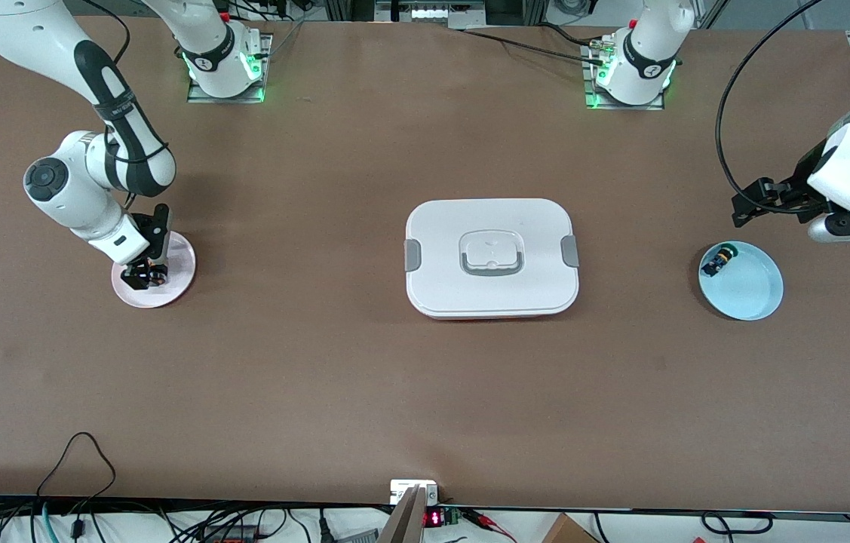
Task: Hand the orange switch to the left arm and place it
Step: 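Close the right gripper on the orange switch's body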
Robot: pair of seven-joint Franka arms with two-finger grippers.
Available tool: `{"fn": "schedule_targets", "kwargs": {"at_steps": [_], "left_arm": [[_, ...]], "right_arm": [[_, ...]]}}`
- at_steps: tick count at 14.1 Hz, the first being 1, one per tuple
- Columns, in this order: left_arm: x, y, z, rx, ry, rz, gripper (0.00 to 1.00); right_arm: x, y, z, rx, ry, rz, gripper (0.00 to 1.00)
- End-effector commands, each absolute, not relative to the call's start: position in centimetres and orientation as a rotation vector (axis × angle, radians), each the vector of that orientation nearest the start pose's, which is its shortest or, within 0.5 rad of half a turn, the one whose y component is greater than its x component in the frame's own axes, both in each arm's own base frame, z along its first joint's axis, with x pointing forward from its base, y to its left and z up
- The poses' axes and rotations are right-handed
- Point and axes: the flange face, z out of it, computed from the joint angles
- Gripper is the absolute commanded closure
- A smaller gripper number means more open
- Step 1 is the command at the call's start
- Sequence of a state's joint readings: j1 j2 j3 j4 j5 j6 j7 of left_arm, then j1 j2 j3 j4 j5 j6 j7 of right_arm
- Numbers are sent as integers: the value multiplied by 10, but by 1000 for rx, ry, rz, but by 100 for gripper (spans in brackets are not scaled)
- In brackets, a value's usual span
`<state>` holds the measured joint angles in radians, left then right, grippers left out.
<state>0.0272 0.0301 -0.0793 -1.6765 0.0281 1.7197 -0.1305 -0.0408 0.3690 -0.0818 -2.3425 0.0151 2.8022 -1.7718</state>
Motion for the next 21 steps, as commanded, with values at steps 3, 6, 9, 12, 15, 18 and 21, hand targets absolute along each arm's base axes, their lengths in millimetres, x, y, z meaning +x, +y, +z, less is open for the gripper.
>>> {"fn": "schedule_targets", "kwargs": {"at_steps": [3,6,9,12,15,18,21], "left_arm": [[570,-27,571,-3112,-122,-16,0],[570,-26,571,-3112,-125,-16,0],[570,-28,571,-3112,-120,-16,0],[570,-28,571,-3112,-120,-16,0],[570,-28,571,-3112,-120,-16,0],[571,-28,572,-3112,-120,-19,0],[571,-28,572,-3112,-120,-19,0]], "right_arm": [[516,-71,177,1996,2251,93,0],[516,-71,178,1995,2250,94,0],[516,-73,178,2000,2245,93,5],[516,-73,178,1998,2246,95,17],[516,-73,178,2000,2247,92,26],[516,-72,182,1996,2250,95,59],[516,-72,182,2003,2244,96,90]]}}
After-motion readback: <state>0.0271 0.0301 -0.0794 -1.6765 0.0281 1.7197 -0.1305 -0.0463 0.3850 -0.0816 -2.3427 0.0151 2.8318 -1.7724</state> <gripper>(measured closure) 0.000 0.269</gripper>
